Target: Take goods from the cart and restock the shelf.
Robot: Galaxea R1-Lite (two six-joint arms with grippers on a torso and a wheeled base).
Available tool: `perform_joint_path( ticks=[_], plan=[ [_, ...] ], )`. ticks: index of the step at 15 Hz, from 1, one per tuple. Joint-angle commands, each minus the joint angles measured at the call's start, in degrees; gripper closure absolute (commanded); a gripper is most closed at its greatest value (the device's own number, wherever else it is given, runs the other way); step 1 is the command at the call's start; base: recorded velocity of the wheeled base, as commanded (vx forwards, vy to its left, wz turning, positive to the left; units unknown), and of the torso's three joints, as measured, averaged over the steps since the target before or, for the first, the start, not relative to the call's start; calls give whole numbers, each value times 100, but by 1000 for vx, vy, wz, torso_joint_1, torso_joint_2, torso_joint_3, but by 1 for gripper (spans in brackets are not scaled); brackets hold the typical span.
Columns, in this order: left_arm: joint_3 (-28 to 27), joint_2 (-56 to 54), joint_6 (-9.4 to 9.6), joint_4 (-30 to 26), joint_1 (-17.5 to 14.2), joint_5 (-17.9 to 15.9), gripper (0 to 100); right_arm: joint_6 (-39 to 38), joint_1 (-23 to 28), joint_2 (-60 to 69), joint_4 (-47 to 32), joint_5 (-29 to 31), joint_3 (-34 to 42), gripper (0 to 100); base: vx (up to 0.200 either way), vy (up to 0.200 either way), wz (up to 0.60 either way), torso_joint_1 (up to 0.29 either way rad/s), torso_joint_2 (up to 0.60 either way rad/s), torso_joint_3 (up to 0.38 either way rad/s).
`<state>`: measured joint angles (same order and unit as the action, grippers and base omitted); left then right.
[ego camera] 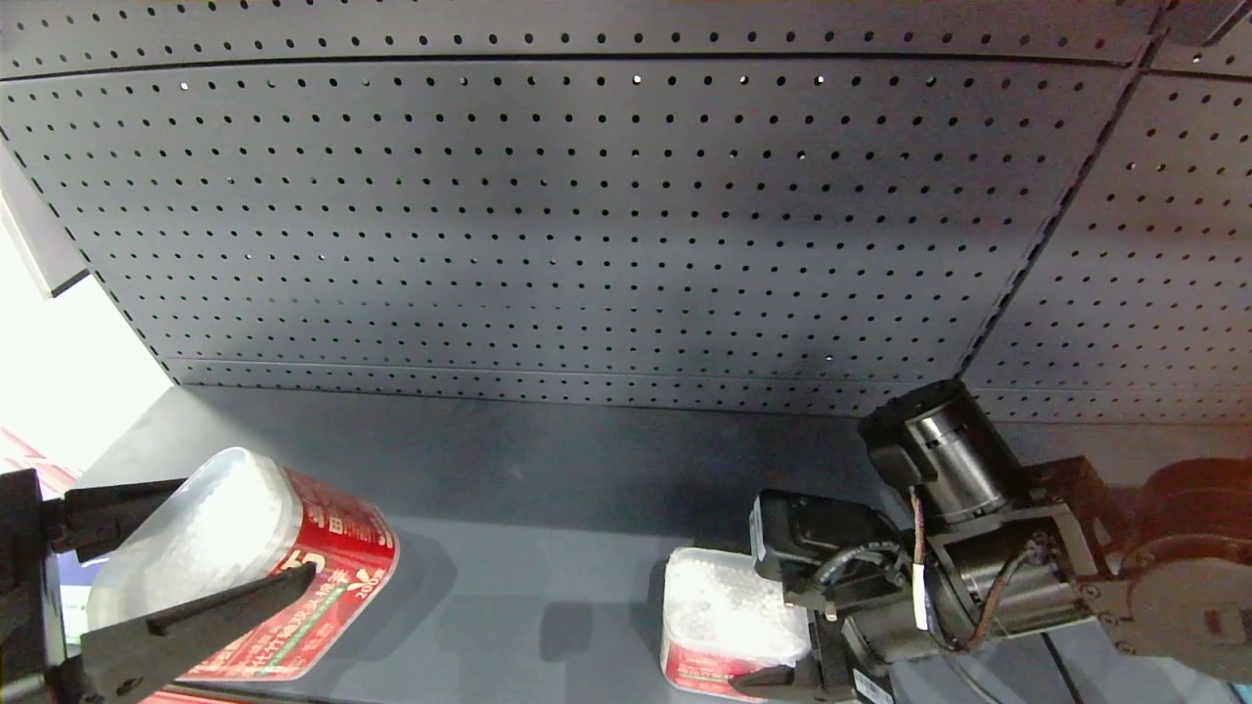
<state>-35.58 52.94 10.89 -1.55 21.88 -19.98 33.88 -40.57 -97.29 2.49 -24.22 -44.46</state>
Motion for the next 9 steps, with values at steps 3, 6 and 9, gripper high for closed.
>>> perform_joint_path(
  ticks=[3, 6, 9],
  plan=[
    [-1, 23, 1, 5, 0, -6, 100, 5, -118, 17, -3, -21, 87, 100, 0, 0, 0, 0, 0, 0],
    [-1, 41, 1, 5, 0, -6, 100, 14, -118, 26, -3, -56, 192, 100, 0, 0, 0, 0, 0, 0],
    [-1, 49, 1, 5, 0, -6, 100, 216, -118, 9, -3, -74, 183, 100, 0, 0, 0, 0, 0, 0]
  ],
)
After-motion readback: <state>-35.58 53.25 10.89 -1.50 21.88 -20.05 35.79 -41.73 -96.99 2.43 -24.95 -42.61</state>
